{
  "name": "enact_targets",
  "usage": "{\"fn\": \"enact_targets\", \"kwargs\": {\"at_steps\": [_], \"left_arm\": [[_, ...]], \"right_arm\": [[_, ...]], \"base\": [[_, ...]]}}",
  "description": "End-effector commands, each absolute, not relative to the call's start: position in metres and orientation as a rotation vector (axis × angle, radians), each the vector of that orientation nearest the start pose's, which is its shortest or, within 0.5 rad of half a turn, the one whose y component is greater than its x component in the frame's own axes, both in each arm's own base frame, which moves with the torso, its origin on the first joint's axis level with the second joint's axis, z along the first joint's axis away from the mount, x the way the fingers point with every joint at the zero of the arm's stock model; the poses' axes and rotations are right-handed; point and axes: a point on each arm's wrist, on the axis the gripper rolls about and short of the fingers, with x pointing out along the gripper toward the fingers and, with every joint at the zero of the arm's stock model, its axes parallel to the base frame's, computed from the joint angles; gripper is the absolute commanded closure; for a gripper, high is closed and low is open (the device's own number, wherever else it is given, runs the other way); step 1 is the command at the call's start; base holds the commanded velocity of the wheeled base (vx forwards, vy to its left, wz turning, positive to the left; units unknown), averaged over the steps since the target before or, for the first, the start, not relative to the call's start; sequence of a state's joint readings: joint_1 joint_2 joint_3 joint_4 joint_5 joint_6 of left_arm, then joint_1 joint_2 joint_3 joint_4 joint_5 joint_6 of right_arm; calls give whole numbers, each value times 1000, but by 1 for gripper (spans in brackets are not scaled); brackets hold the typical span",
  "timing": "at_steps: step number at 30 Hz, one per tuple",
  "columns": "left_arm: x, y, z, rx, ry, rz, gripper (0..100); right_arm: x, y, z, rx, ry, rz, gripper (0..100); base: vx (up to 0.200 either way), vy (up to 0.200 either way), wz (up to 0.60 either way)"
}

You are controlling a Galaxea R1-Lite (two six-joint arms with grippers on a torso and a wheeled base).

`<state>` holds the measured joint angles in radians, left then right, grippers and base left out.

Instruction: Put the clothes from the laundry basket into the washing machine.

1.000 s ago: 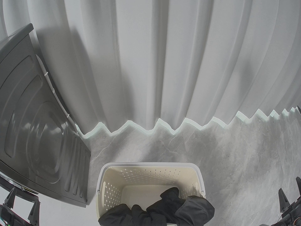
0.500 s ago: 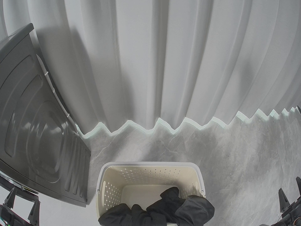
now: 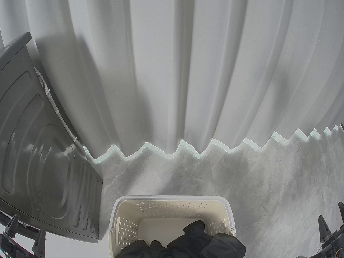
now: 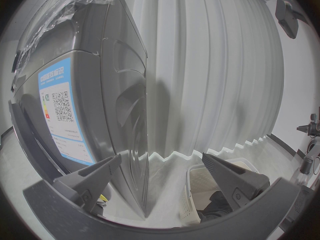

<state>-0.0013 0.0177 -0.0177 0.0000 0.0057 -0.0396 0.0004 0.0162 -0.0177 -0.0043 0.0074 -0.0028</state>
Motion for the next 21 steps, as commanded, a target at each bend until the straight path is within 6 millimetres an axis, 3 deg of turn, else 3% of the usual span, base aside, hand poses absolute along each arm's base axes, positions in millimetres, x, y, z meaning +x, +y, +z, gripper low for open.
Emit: {"fn": "enact_targets", "kwargs": {"at_steps": [1,21], "left_arm": [[-23,0,76,-40,1,5,0],[-23,0,76,-38,1,3,0]], "right_arm": [[-23,0,76,-3,-3,9,0],[-23,0,76,-3,-5,9,0]], "base": [[0,0,0],[0,0,0]]}}
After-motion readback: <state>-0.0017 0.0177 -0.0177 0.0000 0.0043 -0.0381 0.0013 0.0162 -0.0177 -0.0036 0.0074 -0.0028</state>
